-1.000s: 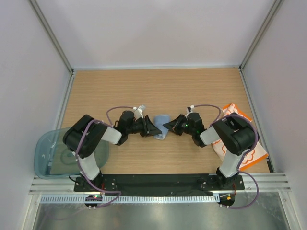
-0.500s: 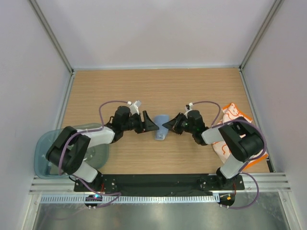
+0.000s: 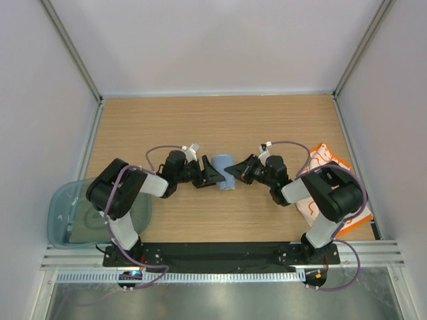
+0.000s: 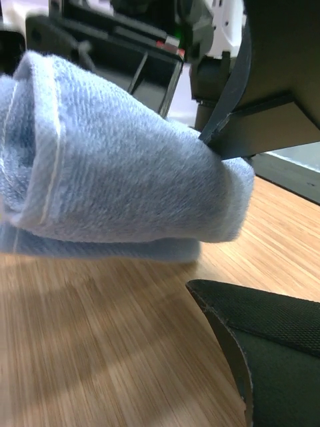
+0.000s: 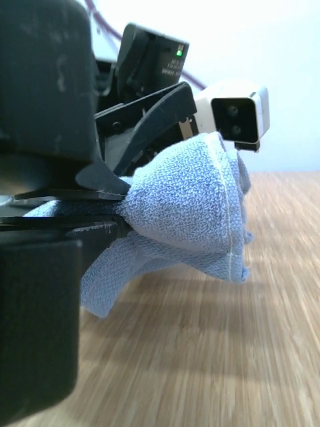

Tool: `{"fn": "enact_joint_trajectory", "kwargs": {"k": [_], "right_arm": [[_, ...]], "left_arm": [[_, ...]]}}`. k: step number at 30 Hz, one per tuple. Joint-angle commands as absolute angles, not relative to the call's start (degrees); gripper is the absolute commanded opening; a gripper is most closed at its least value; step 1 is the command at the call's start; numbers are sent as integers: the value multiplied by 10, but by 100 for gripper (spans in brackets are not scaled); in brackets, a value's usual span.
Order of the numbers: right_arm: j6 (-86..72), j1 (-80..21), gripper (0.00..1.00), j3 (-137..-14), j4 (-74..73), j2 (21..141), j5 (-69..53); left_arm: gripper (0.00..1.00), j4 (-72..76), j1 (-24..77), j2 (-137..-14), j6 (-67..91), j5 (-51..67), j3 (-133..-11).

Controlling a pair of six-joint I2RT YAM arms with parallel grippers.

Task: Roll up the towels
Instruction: Place the rolled towel into the container

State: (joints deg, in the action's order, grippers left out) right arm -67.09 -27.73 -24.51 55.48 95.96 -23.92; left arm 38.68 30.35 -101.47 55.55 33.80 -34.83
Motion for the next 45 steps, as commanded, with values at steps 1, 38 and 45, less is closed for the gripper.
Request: {"fn": "enact_joint_trajectory", "kwargs": {"k": [1, 38, 45], "right_arm": [[-781, -288, 1, -234, 786, 1020, -303], [-670, -279, 84, -259, 509, 846, -305], [-430, -317, 86, -434, 43, 717, -183]], "left_arm": [[72, 548, 301, -1032, 615, 350, -334], [0, 233, 159, -698, 616, 347, -326], [0, -246, 130, -519, 445, 134, -470]]}}
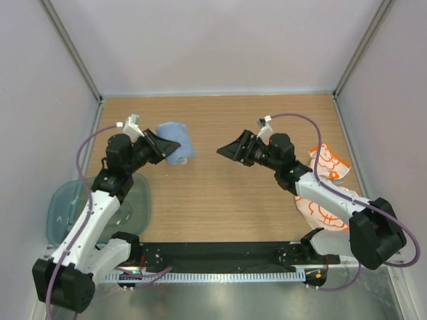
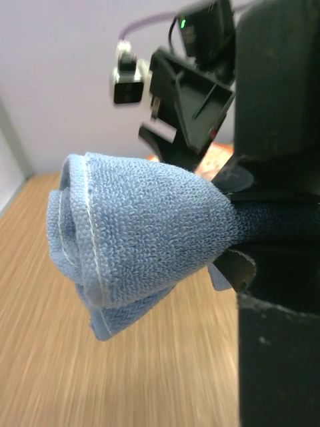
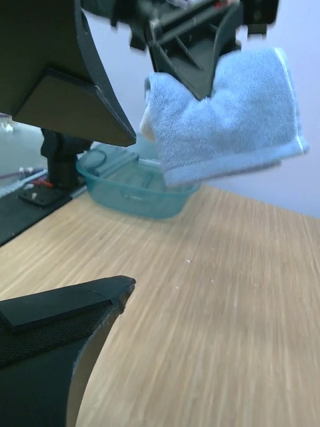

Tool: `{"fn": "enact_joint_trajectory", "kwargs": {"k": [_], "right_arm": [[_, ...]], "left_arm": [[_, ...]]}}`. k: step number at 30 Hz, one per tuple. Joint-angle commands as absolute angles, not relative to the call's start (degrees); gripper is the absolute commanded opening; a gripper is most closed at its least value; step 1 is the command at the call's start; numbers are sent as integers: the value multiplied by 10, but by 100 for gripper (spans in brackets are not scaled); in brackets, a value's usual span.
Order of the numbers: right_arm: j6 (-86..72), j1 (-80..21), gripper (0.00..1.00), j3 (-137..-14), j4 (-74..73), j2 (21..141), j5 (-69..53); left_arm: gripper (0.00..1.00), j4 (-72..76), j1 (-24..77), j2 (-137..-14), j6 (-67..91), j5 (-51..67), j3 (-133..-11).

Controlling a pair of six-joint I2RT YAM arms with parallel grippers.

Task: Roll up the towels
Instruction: Place the rolled towel into the container

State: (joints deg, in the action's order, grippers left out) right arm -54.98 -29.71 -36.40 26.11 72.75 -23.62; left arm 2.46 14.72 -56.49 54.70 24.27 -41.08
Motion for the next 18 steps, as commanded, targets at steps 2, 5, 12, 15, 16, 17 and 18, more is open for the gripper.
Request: {"fn": "enact_joint_trajectory", "kwargs": {"k": [2, 5, 12, 15, 16, 17, 18], "right_arm": [[-396, -348, 85, -493, -24, 750, -151], [-378, -423, 84, -554, -47, 818, -132], [-379, -560, 84, -709, -43, 998, -122], [-387, -598, 84, -772, -43, 1065, -123], [-388, -603, 84, -786, -42, 1079, -125], [-389, -615, 84, -808, -34, 1093, -128], [-393, -620, 84, -818, -31, 1115, -132]], "left_arm": [[0, -333, 106, -499, 414, 111, -496], [0, -408, 76, -456, 394, 69, -537], [0, -495, 62, -428, 352, -17, -605], [0, -504, 62, -423, 351, -22, -613], [0, -504, 62, -419, 350, -24, -615], [0, -508, 62, -418, 348, -29, -620], [0, -511, 62, -418, 346, -29, -622]]}}
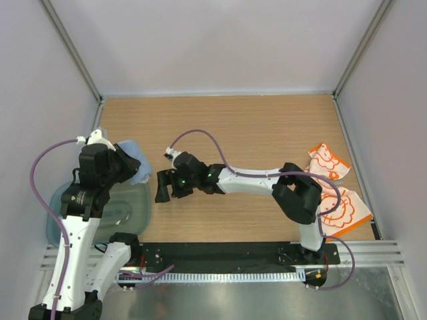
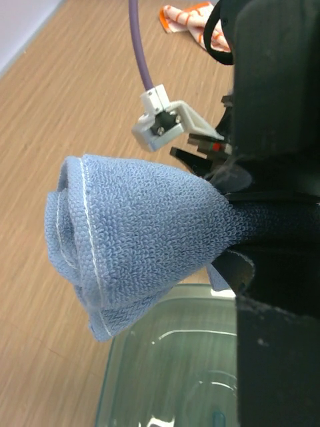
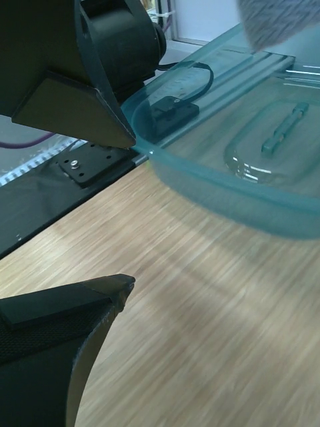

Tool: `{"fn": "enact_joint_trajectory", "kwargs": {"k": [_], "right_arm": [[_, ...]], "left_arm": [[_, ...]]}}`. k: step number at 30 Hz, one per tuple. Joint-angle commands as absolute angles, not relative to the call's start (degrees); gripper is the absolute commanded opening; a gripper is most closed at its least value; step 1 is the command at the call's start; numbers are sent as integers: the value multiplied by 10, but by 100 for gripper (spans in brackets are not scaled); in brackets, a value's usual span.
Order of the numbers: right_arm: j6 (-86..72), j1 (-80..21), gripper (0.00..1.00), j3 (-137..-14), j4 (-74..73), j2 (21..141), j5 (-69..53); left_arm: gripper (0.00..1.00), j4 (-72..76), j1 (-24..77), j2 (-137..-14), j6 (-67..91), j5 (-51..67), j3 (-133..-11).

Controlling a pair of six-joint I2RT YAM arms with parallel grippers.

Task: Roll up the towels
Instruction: Place the rolled towel into the container

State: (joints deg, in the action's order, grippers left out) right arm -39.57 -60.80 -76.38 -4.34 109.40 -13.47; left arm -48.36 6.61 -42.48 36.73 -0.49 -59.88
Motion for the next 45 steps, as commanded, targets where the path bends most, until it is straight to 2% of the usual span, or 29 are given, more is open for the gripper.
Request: {"fn": "enact_joint_trajectory", "kwargs": {"k": [1, 9, 12, 15, 18, 19, 21, 22, 25, 35, 39, 45], "right_arm": [[-399, -625, 84, -828, -26, 1127, -138], [-433, -653, 84, -922, -20, 1212, -125], [-452, -659, 77, -945, -23, 1238, -104], [-463, -665, 55, -966, -32, 1263, -88], [-464, -665, 41, -965, -40, 1264, -62], [-462, -664, 30, -965, -56, 1262, -53], [-460, -662, 21, -960, -69, 1255, -35], [-463, -655, 14, -946, -77, 1250, -24], [-478, -637, 8, -898, -69, 1219, -11], [-428, -575, 5, -817, -130, 1101, 47], [-410, -571, 4, -821, -158, 1081, 61], [-406, -569, 2, -823, -185, 1068, 70]], "left_arm": [[0, -513, 62, -418, 343, -31, -624], [0, -532, 61, -416, 329, -61, -623], [0, -538, 60, -417, 322, -68, -631], [0, -541, 60, -419, 320, -70, -635], [0, -542, 59, -418, 312, -70, -639], [0, -542, 59, -418, 309, -70, -641], [0, -542, 59, -421, 306, -69, -642], [0, -544, 59, -427, 302, -65, -642], [0, -546, 59, -438, 294, -58, -640], [0, -557, 59, -479, 261, -23, -653], [0, -583, 59, -531, 244, -47, -654], [0, -586, 63, -546, 243, -80, -640]]}}
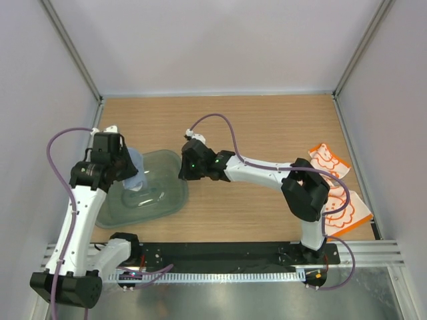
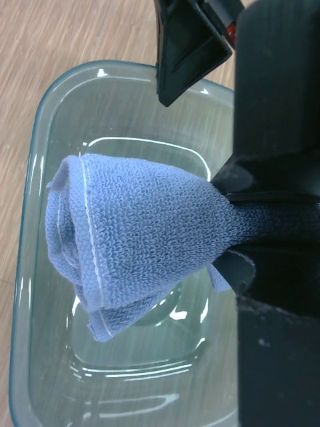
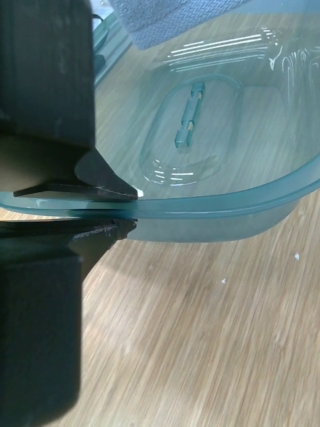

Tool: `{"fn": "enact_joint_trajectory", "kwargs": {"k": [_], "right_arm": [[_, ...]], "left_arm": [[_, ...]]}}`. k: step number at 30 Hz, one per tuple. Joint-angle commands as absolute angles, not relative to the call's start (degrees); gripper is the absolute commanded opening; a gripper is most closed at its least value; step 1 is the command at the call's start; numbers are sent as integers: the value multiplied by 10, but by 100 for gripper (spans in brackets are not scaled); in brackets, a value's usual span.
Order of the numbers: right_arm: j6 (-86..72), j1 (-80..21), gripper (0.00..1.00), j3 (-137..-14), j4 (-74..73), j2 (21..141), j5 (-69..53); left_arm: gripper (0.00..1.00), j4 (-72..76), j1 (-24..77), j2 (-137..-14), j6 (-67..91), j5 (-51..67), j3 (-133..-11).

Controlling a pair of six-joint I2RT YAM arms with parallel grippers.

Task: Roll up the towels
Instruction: Place the rolled towel into the container

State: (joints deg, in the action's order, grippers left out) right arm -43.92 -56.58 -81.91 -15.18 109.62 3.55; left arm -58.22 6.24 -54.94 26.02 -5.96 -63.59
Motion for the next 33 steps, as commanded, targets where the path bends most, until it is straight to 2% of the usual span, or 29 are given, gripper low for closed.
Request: {"fn": "enact_joint_trajectory", "kwargs": {"k": [1, 4, 9, 23, 27, 33], "right_arm": [[-406, -570, 3, -822, -189, 1067, 69], [-403, -570, 2, -825, -198, 1068, 73], [-411, -564, 1, -821, -219, 1070, 82], [-425, -552, 1, -798, -207, 1066, 57], [-429, -550, 1, -788, -193, 1065, 47], [-438, -543, 1, -771, -180, 1062, 34]], "left_arm": [[0, -589, 74, -568, 248, -81, -638], [0, -578, 108, -598, 270, -93, -626], [0, -518, 122, -649, 297, -25, -557], [0, -425, 199, -750, 353, -14, -519], [0, -371, 228, -776, 370, -3, -519], [0, -243, 246, -774, 395, 75, -471]]}}
